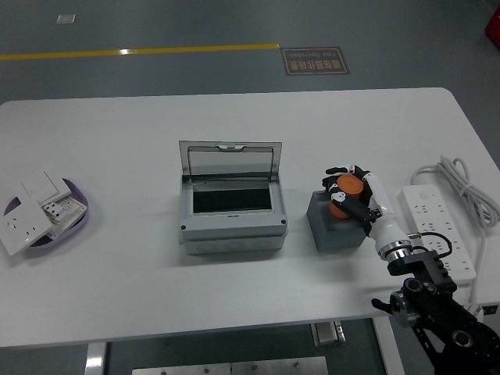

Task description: Pick up the cylinder from the cube,place it in the box,flap close box

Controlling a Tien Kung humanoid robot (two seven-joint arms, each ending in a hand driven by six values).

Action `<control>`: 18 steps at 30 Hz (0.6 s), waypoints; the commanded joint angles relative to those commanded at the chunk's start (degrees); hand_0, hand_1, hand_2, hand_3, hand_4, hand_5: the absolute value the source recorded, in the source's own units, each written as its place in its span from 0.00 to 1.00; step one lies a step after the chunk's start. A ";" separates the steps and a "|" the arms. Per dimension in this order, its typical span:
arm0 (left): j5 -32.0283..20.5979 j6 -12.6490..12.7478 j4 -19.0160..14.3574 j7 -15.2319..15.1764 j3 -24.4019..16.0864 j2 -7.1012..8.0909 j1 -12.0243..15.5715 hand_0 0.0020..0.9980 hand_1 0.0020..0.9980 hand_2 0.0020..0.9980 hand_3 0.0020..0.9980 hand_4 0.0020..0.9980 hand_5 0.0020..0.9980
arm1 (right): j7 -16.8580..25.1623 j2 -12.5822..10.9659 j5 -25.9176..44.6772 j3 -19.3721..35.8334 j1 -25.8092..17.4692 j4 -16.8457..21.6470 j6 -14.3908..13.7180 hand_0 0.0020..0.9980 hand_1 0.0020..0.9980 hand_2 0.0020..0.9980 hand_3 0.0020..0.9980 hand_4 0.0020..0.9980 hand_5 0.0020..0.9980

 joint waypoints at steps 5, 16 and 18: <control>0.01 0.00 0.00 0.00 -0.05 -0.03 0.03 0.64 0.66 0.58 0.64 0.72 0.28 | 0.06 -0.28 -1.16 -0.73 0.43 2.29 -1.28 0.37 0.34 0.35 0.25 0.00 0.00; 0.59 0.00 0.00 0.19 -0.60 0.11 0.00 0.64 0.67 0.58 0.65 0.72 0.28 | -8.09 0.43 -12.96 -11.38 6.82 9.40 -5.67 0.28 0.30 0.31 0.20 0.00 0.00; 0.59 -0.01 0.00 0.19 -0.54 0.10 -0.02 0.64 0.67 0.58 0.64 0.72 0.29 | -10.50 1.57 -16.52 -13.37 8.49 9.61 -5.65 0.13 0.26 0.29 0.19 0.00 0.00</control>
